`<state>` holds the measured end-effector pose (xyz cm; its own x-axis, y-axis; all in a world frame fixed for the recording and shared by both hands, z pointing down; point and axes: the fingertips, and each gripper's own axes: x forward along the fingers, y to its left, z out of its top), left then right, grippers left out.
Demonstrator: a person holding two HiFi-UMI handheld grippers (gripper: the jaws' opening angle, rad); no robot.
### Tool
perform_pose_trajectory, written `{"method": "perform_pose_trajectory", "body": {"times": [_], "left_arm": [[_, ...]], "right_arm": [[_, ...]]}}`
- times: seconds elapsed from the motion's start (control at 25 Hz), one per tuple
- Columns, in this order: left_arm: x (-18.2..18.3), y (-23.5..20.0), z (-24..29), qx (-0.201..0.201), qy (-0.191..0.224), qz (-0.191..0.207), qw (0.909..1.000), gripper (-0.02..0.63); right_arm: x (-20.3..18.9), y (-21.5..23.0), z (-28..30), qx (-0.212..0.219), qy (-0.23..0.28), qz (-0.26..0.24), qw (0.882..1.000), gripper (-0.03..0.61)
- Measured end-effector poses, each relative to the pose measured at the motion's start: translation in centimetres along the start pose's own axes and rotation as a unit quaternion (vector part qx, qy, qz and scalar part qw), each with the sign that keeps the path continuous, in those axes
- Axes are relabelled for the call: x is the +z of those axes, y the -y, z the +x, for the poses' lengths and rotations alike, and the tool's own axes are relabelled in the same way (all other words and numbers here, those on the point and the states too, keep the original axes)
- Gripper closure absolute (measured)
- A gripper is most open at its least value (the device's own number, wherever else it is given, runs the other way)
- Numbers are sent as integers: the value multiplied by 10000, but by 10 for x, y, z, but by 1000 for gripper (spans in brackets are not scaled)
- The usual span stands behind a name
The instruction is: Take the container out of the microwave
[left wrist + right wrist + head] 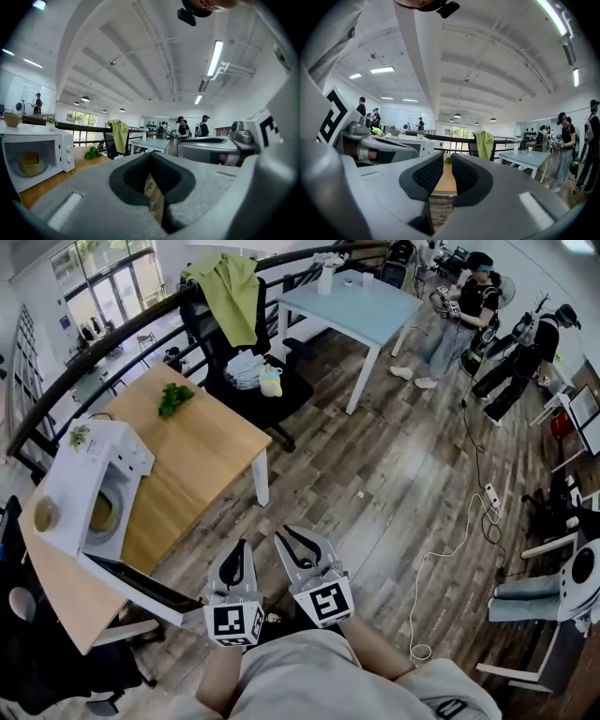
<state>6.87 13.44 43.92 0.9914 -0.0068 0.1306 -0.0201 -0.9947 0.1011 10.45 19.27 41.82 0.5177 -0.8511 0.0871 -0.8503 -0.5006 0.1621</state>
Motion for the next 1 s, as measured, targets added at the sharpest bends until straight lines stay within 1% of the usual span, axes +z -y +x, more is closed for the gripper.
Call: {"method": "perform_pose_trajectory", "body": {"times": [0.24,0.36,0.44,0.56,0.76,0.88,1.0], "left_arm": [[4,-35,38,504,-3,34,9987,611],[2,-57,58,894,-109,41,9959,611],[1,-71,71,1142,-170,17,9933,611],[5,-89,85,1509,-193,-18,9884,611],[1,-108,100,2001,-268,-152,9793,611],[-2,-121,107,2294,-297,-226,9726,611],[-3,-132,107,2627,-290,-311,9639,611]], "right_arm": [[-8,11,56,607,5,-51,9981,505],[-11,18,86,969,47,68,9953,505],[-14,23,103,1234,8,1,9924,505],[-16,28,129,1566,11,42,9877,505],[-21,34,160,2099,-43,-68,9777,505],[-26,35,177,2364,-46,-54,9716,505],[-28,33,191,2665,-37,-72,9638,505]]}}
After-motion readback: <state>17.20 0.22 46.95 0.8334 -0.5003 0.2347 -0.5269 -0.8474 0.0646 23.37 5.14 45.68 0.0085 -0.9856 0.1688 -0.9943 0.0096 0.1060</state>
